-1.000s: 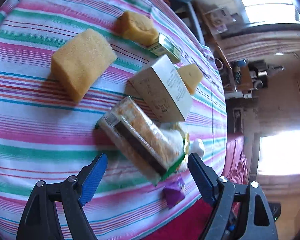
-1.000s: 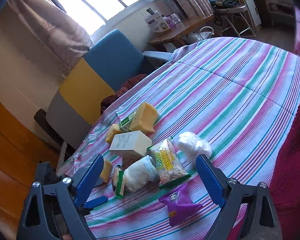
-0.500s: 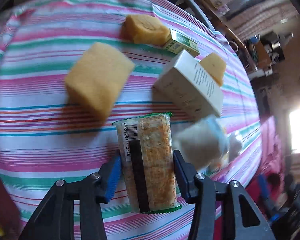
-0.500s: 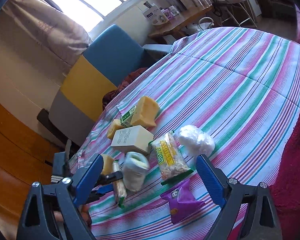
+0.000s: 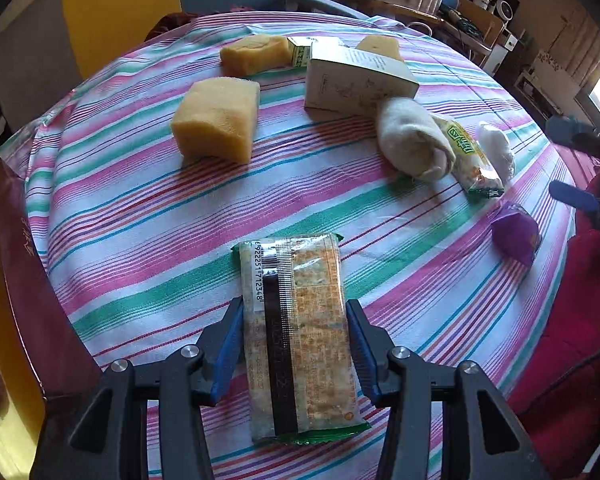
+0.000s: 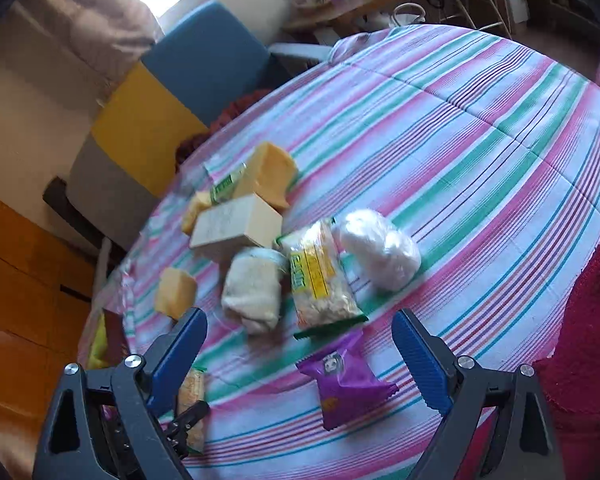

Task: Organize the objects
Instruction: 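Carry the cracker packet into the tray with left gripper while right grasps another purple snack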

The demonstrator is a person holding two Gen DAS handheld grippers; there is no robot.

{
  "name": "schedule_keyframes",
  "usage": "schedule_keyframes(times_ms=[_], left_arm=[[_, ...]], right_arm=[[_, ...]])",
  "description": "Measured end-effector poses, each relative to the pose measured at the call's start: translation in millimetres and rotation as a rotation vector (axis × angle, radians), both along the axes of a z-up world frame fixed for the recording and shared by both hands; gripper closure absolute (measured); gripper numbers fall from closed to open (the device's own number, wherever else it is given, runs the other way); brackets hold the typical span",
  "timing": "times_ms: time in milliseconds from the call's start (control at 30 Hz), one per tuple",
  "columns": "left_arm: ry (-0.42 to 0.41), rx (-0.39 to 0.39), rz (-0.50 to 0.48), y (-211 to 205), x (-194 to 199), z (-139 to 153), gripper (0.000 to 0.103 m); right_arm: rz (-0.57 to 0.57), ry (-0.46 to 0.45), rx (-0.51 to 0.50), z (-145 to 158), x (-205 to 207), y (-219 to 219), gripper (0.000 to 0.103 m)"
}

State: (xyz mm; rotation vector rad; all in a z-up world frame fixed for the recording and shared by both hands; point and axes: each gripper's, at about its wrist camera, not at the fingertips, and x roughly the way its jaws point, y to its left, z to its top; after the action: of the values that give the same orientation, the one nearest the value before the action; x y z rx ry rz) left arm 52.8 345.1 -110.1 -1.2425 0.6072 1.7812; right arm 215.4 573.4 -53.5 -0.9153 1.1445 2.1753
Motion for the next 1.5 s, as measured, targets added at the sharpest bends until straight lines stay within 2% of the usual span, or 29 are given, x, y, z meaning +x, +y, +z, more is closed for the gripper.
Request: schedule_keyframes(times_ms=[200,333,400,467,533,667,733,800,967,1033,1167,1300,1500], left_arm=[[-0.001,0.036,0.000,-9.6,-3.4,-1.9,0.053],[0.005,0.063,-0.006,-16.8,-4.8,-2.3,0.053],[0.011,0.073,-0.009,-23.0,-6.2,-1.5,0.054],[0.006,0.083,-0.002,-25.0,-10.3,-0.7,0.054],[0.001,0.092,0.001,-23.3,-10.2,-1.8,0.054],[0.008,0.106,0.011,-14.5,-5.2,-4.7,0.054],[-0.015,0.130,0.031,-21.0,-1.0,-1.5,0.054],[-0.006,0.144,0.036,-31.0,0.5,-1.3,0.054],[0.037,0.202,0.062,-61.4,5.2,18.9,0.054],[0.061,0.240,0.084,-75.9,4.6,33.2,0.054],[0.096,0.296,0.125,-98.6,0.6,55.8,0.054],[0.115,0.315,0.174,-121.2,-8.8,67.4,0.054],[0.080,0.316,0.346,-169.7,-42.3,73.5,0.054]], right_arm=[[0.071,-0.176,-0.024,-16.8,-18.0,-5.1,0.009],[0.126,-0.332,0.001,-30.0,-35.6,-11.5,0.016],[0.181,-0.442,0.020,-40.8,-48.1,-19.6,0.026],[0.263,-0.525,0.035,-52.2,-60.7,-29.9,0.063],[0.322,-0.609,0.110,-59.3,-72.7,-43.9,0.068],[0.374,-0.550,0.119,-58.2,-75.9,-55.0,0.069],[0.435,-0.448,0.125,-51.4,-78.3,-67.2,0.069],[0.506,-0.362,0.172,-46.1,-82.0,-87.4,0.069],[0.609,-0.419,0.349,-58.7,-101.2,-129.1,0.069],[0.636,-0.401,0.422,-54.1,-101.9,-139.3,0.069],[0.636,-0.429,0.451,-57.5,-101.9,-138.5,0.069],[0.662,-0.451,0.496,-56.8,-110.7,-144.6,0.069],[0.664,-0.458,0.488,-61.9,-118.9,-146.3,0.069]])
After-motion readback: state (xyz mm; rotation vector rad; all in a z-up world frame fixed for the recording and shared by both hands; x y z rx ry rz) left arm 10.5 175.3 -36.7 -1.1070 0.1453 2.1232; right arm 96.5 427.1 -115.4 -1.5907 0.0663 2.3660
